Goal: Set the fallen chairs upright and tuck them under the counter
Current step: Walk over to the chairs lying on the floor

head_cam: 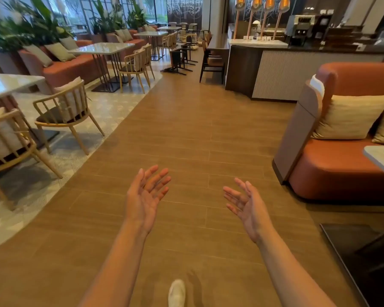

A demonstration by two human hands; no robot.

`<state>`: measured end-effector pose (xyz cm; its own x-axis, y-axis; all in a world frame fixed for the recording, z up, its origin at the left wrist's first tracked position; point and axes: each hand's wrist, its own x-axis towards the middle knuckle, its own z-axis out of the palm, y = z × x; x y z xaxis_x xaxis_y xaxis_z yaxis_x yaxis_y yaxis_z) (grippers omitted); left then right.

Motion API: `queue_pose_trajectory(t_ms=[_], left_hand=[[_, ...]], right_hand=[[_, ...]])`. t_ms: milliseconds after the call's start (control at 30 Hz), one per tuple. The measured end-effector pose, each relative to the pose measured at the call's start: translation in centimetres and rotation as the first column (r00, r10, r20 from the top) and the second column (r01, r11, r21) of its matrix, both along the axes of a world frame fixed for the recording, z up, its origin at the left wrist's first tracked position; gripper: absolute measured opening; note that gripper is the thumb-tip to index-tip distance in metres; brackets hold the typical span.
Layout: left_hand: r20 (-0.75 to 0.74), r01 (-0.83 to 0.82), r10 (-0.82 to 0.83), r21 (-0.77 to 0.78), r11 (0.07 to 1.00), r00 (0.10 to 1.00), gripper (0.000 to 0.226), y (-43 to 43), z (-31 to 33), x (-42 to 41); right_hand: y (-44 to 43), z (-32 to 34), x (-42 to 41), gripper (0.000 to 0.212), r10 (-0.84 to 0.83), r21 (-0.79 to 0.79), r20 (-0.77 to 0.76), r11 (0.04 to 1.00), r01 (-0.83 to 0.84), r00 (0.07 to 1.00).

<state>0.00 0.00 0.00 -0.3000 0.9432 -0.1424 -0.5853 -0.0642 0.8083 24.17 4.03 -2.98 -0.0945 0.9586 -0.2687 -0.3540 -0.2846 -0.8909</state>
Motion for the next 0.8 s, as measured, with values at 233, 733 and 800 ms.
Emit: queue_pose_trajectory(t_ms=[233, 733, 800], left_hand=[[0.007, 0.012, -0.012, -0.007, 1.000, 1.000, 0.034, 13.3, -1.3, -4.7], [-0.055, 0.030, -0.032, -0.045, 0.999, 0.998, 0.028, 47.1, 0.3, -13.2], [-0.062, 0.034, -0.038, -0.056, 0.998, 0.997, 0.028, 51.4, -0.5, -13.4]], right_hand=[[13.0, -1.5, -5.0, 0.034, 0.021, -0.029, -0.018, 0.999, -0.022, 1.000], [46.2, -0.9, -13.1, 0.028, -0.066, -0.042, 0.016, 0.997, 0.067, 0.998], [50.7, -1.7, -13.5, 0.029, -0.057, -0.051, 0.011, 0.997, 0.058, 0.998]])
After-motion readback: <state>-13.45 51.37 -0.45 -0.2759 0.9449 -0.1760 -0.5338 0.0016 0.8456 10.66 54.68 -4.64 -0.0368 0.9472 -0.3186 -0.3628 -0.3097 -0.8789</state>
